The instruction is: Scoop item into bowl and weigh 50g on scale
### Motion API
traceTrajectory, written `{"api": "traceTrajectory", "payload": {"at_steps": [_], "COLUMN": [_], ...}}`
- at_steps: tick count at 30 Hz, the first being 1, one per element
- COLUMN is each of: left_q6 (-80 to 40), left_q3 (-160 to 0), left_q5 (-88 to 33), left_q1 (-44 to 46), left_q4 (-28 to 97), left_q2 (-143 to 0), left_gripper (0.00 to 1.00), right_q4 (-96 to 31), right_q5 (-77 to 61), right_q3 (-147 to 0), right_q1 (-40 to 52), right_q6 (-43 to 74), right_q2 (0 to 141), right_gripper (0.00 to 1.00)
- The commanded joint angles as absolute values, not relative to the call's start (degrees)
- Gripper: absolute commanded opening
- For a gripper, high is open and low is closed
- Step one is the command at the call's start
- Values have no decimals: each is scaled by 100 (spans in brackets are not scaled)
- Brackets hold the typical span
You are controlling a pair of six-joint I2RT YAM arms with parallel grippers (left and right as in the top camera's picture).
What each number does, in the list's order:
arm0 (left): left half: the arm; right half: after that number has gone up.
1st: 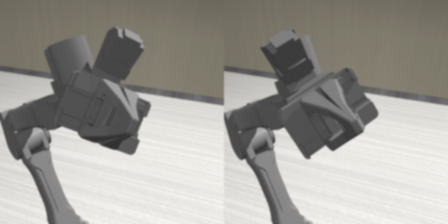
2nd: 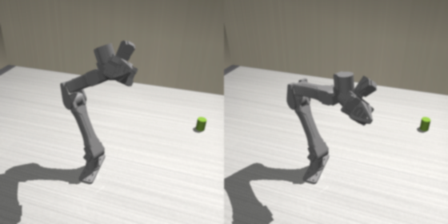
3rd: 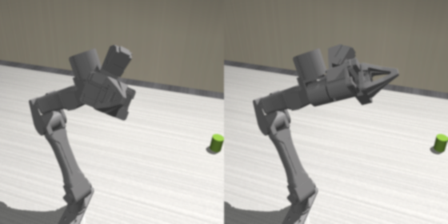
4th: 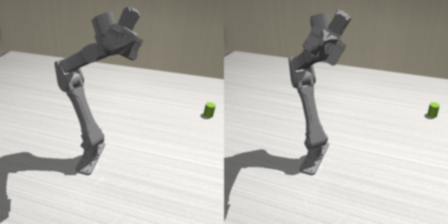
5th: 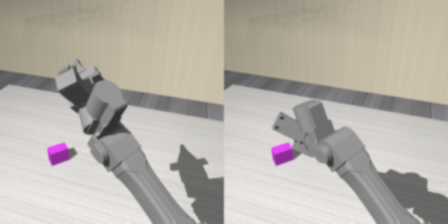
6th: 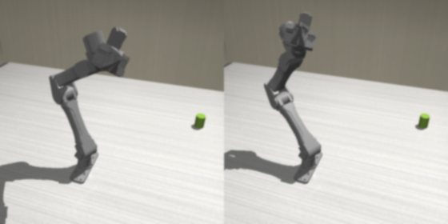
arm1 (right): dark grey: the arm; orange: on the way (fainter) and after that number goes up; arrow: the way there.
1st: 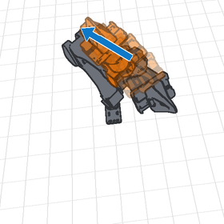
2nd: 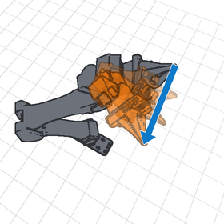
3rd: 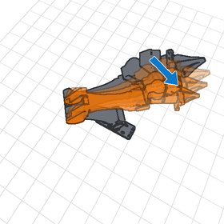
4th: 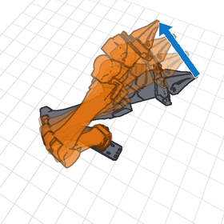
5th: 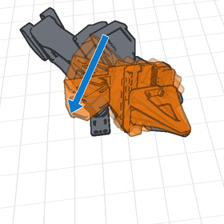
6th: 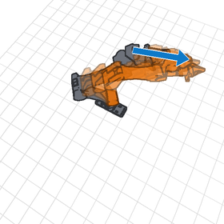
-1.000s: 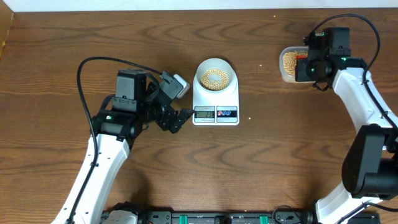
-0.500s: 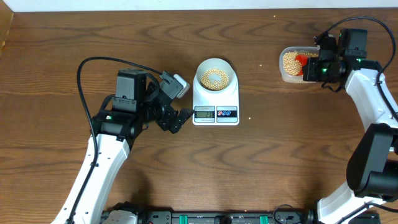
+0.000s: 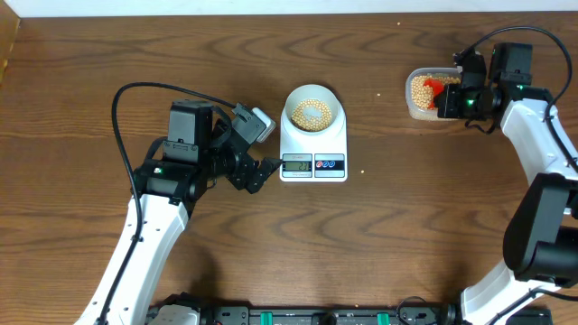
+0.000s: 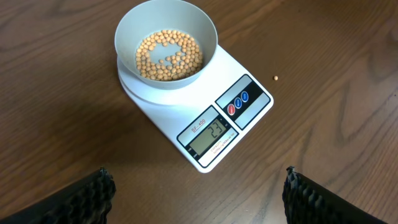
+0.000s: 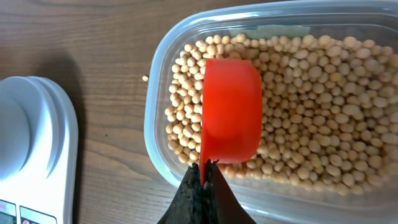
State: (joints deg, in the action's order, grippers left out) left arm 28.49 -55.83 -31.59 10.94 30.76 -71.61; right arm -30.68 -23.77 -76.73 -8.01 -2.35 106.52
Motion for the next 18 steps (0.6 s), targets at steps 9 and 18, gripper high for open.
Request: {"api": "traceTrajectory", "payload": {"at_steps": [9, 18], "left_q6": [2821, 2821], "left_q3": [-5544, -5544], "left_q5": [-3190, -3190], "left_q1": [1081, 1081], "left_q4": [3079, 3079], "left_q2": [-7107, -7107], "left_gripper": [89, 89], "right_q4": [-2930, -2921], "right_q5": [-2759, -2829], "right_q3": [-7623, -7620], "right_q1": [-869, -1022], "right_q6": [21, 303], "right_q2": [10805, 10945], "right_gripper": [1, 1]}}
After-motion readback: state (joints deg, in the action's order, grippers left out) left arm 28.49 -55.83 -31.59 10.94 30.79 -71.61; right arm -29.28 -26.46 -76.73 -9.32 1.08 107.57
